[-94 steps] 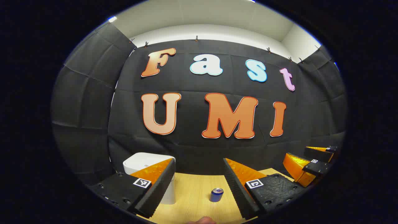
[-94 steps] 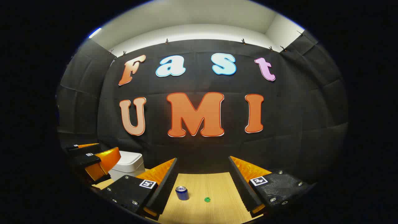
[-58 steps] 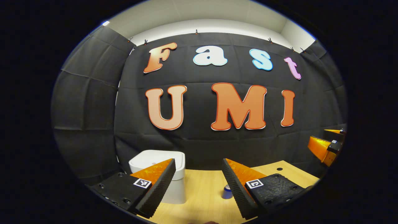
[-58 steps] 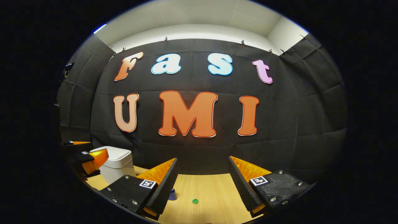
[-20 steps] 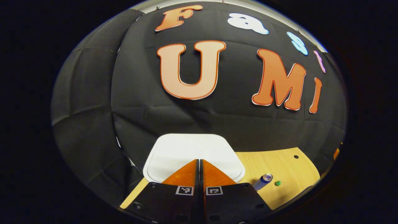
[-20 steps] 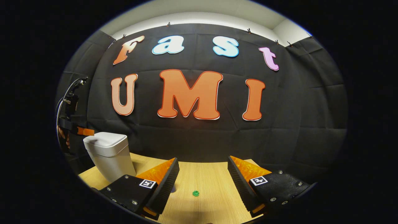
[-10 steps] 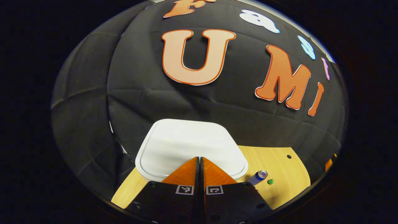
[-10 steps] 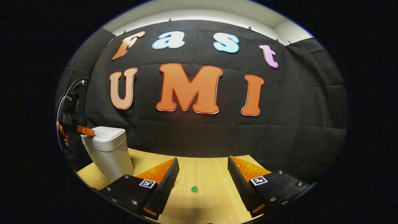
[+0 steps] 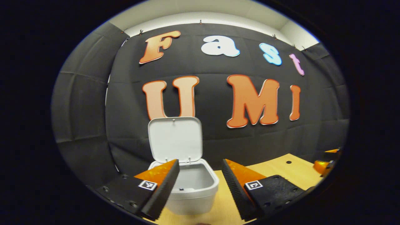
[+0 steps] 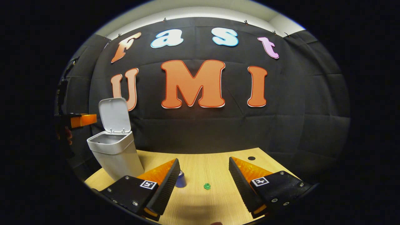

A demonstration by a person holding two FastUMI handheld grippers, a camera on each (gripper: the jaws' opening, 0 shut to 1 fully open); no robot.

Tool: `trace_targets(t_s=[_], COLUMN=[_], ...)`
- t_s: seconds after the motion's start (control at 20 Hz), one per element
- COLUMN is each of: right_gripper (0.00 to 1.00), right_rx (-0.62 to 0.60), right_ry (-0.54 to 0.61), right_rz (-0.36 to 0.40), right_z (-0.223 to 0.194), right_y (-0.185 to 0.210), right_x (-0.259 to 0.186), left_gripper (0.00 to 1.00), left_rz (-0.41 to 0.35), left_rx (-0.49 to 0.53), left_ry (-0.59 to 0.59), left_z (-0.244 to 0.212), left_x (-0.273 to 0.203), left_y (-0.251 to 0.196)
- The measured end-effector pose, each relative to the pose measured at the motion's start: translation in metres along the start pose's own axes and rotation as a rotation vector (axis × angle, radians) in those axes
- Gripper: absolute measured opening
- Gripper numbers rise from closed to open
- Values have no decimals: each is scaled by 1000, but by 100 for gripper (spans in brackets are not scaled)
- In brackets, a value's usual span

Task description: Press the lid of the desktop garbage bin to open it, pick up the crumpled paper on the desktop and throw it into the bin, then pick up the pop can on the desktop and drop it into the bin, and finally close the garbage bin lid.

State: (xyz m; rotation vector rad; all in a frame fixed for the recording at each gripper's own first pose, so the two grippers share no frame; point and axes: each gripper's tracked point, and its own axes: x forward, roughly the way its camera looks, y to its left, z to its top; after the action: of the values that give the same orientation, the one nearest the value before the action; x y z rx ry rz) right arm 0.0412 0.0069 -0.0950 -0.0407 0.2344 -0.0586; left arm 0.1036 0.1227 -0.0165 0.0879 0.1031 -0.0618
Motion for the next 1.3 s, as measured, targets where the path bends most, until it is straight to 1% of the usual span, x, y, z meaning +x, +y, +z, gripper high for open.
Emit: trace_targets(t_s=[0.05, 0.1, 0.15, 0.2, 0.3, 0.4, 0.5, 0.55, 0.6, 0.7, 0.75, 0.8, 0.85, 0.9, 0.95, 1.0, 1.05, 1.1, 1.15, 1.2, 1.25, 1.3], right_gripper=[94, 94, 94, 94, 94, 94, 94, 94, 94, 95, 95, 95, 95, 95, 94, 93, 91, 90, 83, 78, 64, 57], right_rx=[-5, -11, -21, -38, -90, -133, -168, -175, -176, -172, -188, -200, -195, -182, -183, -188, -182, -167, -164, -174, -174, -185], right_ry=[12, 26, 35, 52, 103, 142, 208, 239, 273, 316, 338, 380, 420, 458, 482, 492, 495, 503, 509, 525, 519, 515], right_rz=[-3, -1, 8, 12, 40, 78, 120, 136, 156, 190, 190, 188, 194, 200, 196, 194, 200, 206, 211, 225, 230, 223], right_z=[-7, -14, -21, -31, -59, -90, -124, -141, -159, -187, -203, -222, -240, -254, -264, -268, -270, -274, -279, -284, -282, -279], right_y=[-1, 0, 2, 3, 7, 8, 6, 6, 5, 4, 3, 1, 1, 2, 1, 1, 3, 7, 11, 13, 15, 15], right_x=[4, 11, 20, 29, 48, 71, 96, 110, 124, 153, 164, 174, 181, 185, 189, 191, 191, 192, 192, 190, 189, 186], left_gripper=[94, 93, 95, 92, 92, 92, 92, 92, 92, 92, 92, 94, 92, 95, 92, 93, 92, 97, 97, 93, 92, 92], left_rz=[-26, -32, -45, -66, -93, -79, -30, 2, 19, 61, 86, 110, 132, 155, 172, 189, 202, 213, 218, 219, 216, 206], left_rx=[-5, -1, -2, -2, 1, 17, 30, 40, 51, 98, 122, 139, 153, 164, 172, 179, 183, 186, 185, 181, 178, 181], left_ry=[-15, -30, -36, -36, -20, -17, -14, -6, -2, 18, 30, 41, 51, 66, 79, 90, 99, 106, 112, 117, 121, 128], left_z=[4, 12, 15, 16, 13, 17, 22, 22, 25, 27, 26, 26, 25, 24, 21, 21, 19, 18, 17, 16, 15, 13], left_x=[-6, -15, -23, -31, -42, -47, -49, -52, -55, -58, -60, -61, -63, -64, -66, -67, -67, -66, -63, -62, -60, -57], left_y=[-10, -16, -20, -30, -48, -57, -62, -66, -70, -78, -79, -80, -82, -82, -82, -82, -81, -81, -80, -82, -84, -88])
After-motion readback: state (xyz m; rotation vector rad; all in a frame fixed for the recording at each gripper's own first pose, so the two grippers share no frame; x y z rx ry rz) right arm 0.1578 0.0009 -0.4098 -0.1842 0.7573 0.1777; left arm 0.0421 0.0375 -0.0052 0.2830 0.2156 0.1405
